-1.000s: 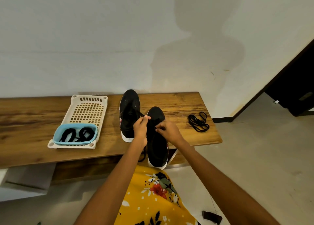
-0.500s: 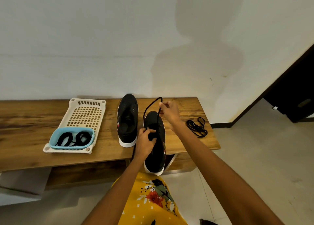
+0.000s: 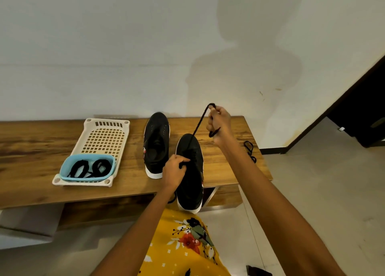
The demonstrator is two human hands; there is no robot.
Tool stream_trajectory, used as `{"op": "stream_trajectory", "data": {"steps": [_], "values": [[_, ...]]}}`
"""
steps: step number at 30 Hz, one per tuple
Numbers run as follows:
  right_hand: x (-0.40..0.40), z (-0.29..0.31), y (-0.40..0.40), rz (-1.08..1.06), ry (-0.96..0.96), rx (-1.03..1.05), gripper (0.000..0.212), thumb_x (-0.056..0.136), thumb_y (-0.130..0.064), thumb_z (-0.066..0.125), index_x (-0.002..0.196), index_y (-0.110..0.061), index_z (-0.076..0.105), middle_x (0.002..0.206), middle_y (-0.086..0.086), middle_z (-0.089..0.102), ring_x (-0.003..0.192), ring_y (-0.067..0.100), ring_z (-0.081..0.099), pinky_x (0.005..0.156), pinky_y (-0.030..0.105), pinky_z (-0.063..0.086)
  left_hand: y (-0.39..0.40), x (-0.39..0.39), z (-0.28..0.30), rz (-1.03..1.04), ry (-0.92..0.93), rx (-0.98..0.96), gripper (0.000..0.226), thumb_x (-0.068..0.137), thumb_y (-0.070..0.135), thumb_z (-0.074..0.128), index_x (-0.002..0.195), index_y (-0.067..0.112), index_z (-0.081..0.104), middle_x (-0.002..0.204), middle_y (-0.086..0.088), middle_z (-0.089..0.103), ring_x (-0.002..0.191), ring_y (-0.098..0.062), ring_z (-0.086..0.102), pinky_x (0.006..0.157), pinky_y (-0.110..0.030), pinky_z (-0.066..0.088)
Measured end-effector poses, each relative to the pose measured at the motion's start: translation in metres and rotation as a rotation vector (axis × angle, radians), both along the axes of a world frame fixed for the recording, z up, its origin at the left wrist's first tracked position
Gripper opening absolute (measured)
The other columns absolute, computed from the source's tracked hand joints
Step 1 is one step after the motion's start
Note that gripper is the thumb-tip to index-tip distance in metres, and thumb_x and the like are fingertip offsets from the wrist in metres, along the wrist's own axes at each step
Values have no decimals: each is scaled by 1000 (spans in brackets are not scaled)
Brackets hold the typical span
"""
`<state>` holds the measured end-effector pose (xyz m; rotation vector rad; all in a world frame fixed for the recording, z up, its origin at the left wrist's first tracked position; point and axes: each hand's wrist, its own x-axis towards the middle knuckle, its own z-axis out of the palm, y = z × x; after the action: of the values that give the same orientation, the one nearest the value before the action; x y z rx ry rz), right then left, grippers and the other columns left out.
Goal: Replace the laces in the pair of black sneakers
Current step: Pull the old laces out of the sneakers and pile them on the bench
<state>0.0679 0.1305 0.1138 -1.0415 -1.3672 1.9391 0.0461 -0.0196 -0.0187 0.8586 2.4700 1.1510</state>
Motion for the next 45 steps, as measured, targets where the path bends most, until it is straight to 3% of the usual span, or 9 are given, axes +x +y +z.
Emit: {"op": "stream_trajectory", "data": {"steps": [9, 14, 17, 21, 27, 31, 34, 39, 45], "values": [[17, -87, 5, 137, -458, 320, 12, 100, -16, 42, 93, -15, 52, 87, 1, 51, 77, 15, 49, 63, 24, 39, 5, -4, 6, 2, 19, -40, 14, 88, 19, 64, 100, 13, 68, 107, -2, 62, 94, -13, 58, 73, -15, 35], [52, -119, -18, 305, -605, 719, 43, 90, -3, 53, 133, -10, 46, 132, 11, 41, 122, 23, 43, 97, 30, 41, -3, -14, 8, -82, -93, -9, 25, 85, 12, 66, 107, 14, 56, 102, 7, 57, 88, -9, 57, 69, -15, 39], [66, -120, -40, 417, -537, 1094, 48, 87, -14, 60, 133, -16, 48, 127, 7, 46, 117, 19, 45, 88, 27, 43, -6, -17, 8, -51, -229, 42, 33, 83, 6, 66, 111, 13, 48, 104, 7, 50, 95, -8, 53, 69, -9, 40], [59, -124, -51, 640, -713, 1398, 29, 90, -27, 59, 117, -16, 58, 120, 4, 49, 113, 20, 46, 81, 29, 41, -8, -14, 7, 50, -327, 72, 32, 80, -1, 64, 101, 16, 45, 106, 2, 52, 99, -14, 52, 83, -32, 47], [42, -127, -38, -31, -428, 349, 20, 99, -27, 47, 93, -9, 49, 94, 11, 58, 77, 22, 61, 56, 23, 50, -8, -15, 10, 23, -328, 75, 29, 81, -5, 58, 90, 22, 53, 105, 5, 53, 103, -19, 55, 87, -39, 49], [51, -133, -35, -120, -309, -154, 46, 97, -47, 41, 80, -6, 52, 68, 10, 54, 63, 21, 60, 67, 40, 59, -3, -10, 11, -128, -117, -77, 35, 86, 1, 57, 115, 20, 64, 130, 2, 50, 121, -15, 48, 95, -26, 40], [55, -137, -36, -24, -271, -125, 53, 100, -44, 38, 68, -7, 57, 57, 6, 53, 58, 17, 58, 74, 39, 56, 4, -8, 15, -151, 32, -163, 25, 89, 17, 61, 113, 15, 66, 131, 0, 49, 120, -15, 49, 95, -24, 38], [65, -142, -33, 461, -266, 224, 18, 94, -15, 51, 102, -21, 66, 80, 2, 63, 76, 16, 58, 67, 28, 45, 26, -9, 58, -138, 269, -117, 18, 86, 33, 64, 94, 21, 74, 107, 4, 61, 105, -12, 53, 95, -33, 35], [70, -130, -47, 538, -217, 455, 13, 94, -22, 58, 83, -25, 64, 70, -10, 60, 67, -4, 55, 62, 13, 40, 77, -3, 112, -247, -114, 11, 25, 87, 34, 64, 100, 15, 73, 105, 3, 70, 96, -11, 62, 86, -31, 48]]}}
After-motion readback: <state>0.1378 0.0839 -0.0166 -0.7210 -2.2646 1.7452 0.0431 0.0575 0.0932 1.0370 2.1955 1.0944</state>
